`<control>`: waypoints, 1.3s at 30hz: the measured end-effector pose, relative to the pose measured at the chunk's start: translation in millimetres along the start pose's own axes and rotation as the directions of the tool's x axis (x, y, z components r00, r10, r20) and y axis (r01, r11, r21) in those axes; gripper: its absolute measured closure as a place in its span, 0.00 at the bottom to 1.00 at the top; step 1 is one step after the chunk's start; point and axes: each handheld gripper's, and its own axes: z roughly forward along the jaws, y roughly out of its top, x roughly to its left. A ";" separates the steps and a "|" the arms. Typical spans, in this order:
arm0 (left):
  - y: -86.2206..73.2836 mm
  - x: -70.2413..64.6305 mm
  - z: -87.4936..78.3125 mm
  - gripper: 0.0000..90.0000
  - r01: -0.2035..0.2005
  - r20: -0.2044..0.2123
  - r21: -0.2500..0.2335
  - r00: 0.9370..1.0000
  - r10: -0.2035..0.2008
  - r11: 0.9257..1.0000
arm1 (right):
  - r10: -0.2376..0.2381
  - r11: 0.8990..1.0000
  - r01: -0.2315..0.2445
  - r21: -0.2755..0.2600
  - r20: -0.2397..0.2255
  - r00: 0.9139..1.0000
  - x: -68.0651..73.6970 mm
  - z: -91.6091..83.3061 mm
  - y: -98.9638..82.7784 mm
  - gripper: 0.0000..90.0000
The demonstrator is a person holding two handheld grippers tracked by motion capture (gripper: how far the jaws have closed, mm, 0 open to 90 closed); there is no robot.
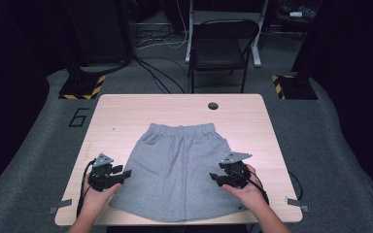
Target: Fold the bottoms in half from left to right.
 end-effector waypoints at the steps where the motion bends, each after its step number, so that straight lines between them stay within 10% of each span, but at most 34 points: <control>1: -2.0 -0.6 -1.3 0.59 0.014 -0.002 -0.008 1.000 -0.014 1.000 | -0.015 1.000 0.015 0.000 0.005 1.000 0.6 -0.4 0.0 0.46; 15: -17.9 -2.8 -18.9 0.57 0.027 -0.049 0.027 0.998 -0.026 0.999 | 0.029 0.999 -0.028 -0.018 0.010 1.000 7.3 -9.2 -7.5 0.54; 39: -23.7 1.2 -2.4 0.77 0.081 -0.052 0.069 0.996 -0.078 0.994 | 0.009 1.000 -0.009 -0.020 0.021 1.000 4.1 -4.7 -8.5 0.53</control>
